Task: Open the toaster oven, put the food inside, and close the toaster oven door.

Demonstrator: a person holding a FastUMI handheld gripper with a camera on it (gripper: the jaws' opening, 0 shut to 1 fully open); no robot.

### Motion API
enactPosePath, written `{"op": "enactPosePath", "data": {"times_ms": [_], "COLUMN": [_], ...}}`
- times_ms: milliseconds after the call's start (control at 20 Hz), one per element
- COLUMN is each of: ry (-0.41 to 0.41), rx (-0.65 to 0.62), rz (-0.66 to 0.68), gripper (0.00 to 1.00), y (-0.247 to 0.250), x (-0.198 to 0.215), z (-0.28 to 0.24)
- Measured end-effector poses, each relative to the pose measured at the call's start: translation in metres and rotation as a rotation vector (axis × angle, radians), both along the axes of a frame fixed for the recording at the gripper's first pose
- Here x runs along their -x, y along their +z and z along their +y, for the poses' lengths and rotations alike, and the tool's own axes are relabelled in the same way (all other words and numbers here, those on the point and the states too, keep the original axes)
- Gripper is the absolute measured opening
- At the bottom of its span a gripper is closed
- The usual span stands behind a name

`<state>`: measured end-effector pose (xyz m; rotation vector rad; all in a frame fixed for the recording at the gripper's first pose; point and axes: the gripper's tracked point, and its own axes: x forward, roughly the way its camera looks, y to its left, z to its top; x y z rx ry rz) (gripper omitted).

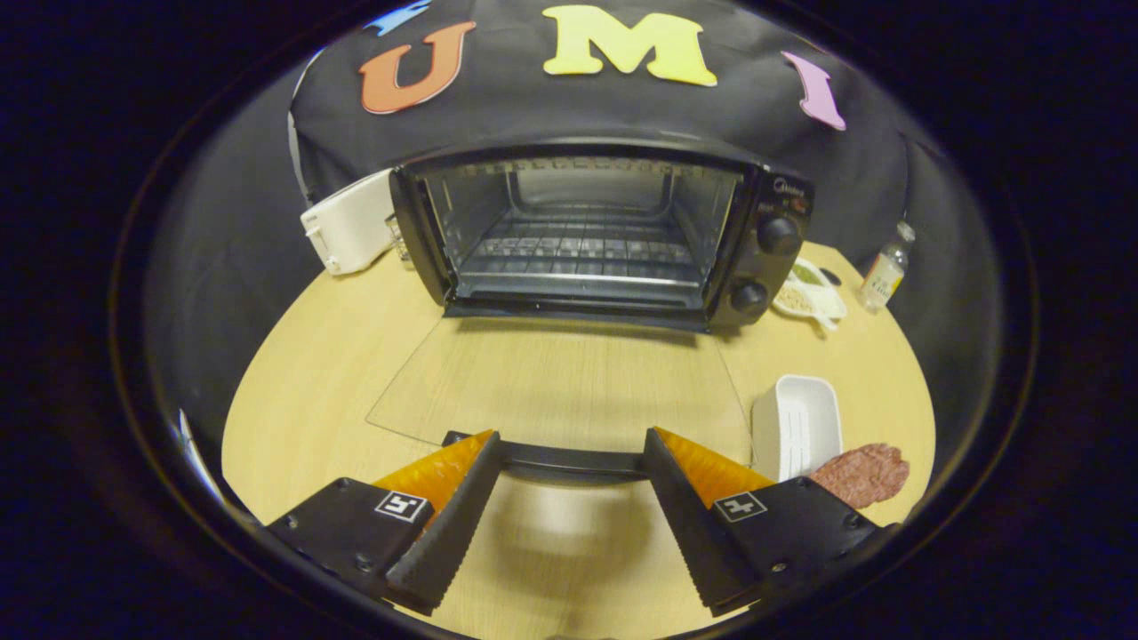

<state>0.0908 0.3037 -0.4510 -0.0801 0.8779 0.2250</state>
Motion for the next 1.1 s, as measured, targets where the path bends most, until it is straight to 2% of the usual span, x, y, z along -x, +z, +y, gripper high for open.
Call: {"op": "enactPosePath", "data": {"times_ms": [450, 650, 800, 950, 1100], "ry": [0.029, 0.060, 0.069, 0.089, 0.071], "rx": [0.049, -0.039, -0.055, -0.009, -0.016], "rz": [0.024, 0.031, 0.023, -0.029, -0.066], "gripper": [1.00, 1.00, 1.00, 1.00, 1.00], "y": [-0.007, 0.007, 0.030, 0.051, 0.069], "x": [-0.003, 0.008, 0.009, 0.001, -0.017], "z": [-0.001, -0.008, -0.040, -0.097, -0.156]}}
